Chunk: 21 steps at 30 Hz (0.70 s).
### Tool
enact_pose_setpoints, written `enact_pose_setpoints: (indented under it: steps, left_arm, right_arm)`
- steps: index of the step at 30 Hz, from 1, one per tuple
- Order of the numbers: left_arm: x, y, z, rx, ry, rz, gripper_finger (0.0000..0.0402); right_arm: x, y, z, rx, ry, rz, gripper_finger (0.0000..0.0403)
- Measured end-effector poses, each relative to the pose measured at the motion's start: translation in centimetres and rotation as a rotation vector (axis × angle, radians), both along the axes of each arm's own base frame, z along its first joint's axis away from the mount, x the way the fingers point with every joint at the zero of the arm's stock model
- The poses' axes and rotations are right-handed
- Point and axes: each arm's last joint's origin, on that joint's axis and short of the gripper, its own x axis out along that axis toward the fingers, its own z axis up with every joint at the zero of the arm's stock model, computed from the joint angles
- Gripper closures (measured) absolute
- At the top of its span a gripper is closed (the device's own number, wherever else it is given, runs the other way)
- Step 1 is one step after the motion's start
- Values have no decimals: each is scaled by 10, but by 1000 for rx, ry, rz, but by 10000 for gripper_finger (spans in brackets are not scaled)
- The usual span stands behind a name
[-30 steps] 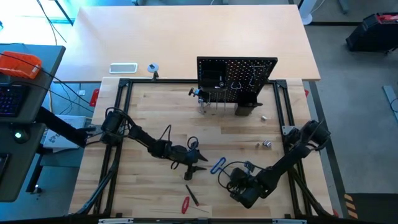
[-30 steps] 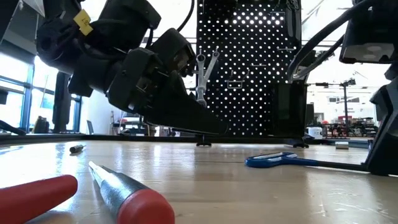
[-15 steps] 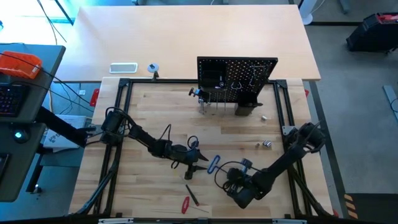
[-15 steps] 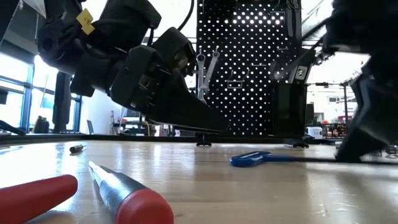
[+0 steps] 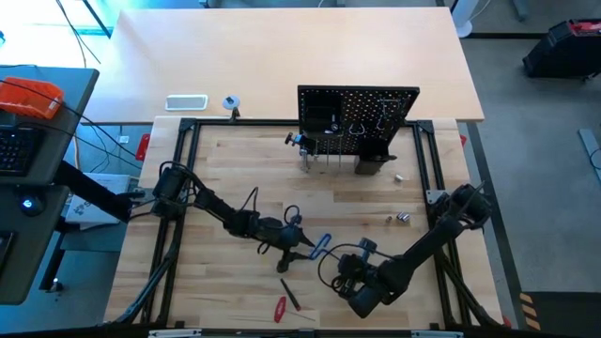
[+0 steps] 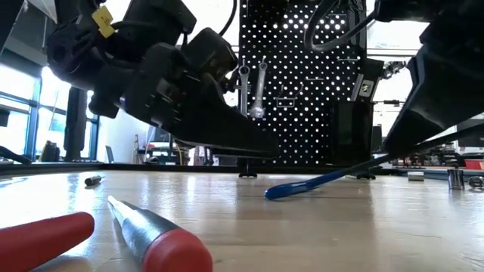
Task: Hang tools onto peg board
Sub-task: Hang the blue L-shaped hex key onto the pegboard
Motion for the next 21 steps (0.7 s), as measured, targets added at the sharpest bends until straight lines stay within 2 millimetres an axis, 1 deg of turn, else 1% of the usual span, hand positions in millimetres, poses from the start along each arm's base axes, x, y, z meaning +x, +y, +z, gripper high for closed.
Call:
enact_pose_setpoints:
  steps: [4,9,11,14,18,21]
  left_arm:
    - [1,-8,3,58,-29,-46,212]
    - [9,-20,12,205,-80,5,199]
    - [15,-23,16,249,-77,-2,195]
    - [24,-23,20,289,-33,-13,192]
    - [29,-22,23,302,-10,-11,192]
    - [33,-22,16,313,-3,-41,192]
  right_arm:
    - [3,-3,0,-6,7,4,402]
    - [5,-5,1,-5,12,10,402]
    - [6,-6,1,-6,15,12,402]
    - [7,-6,1,8,22,13,402]
    - [6,-6,0,47,26,-16,402]
    - [2,-3,-1,65,26,-26,398]
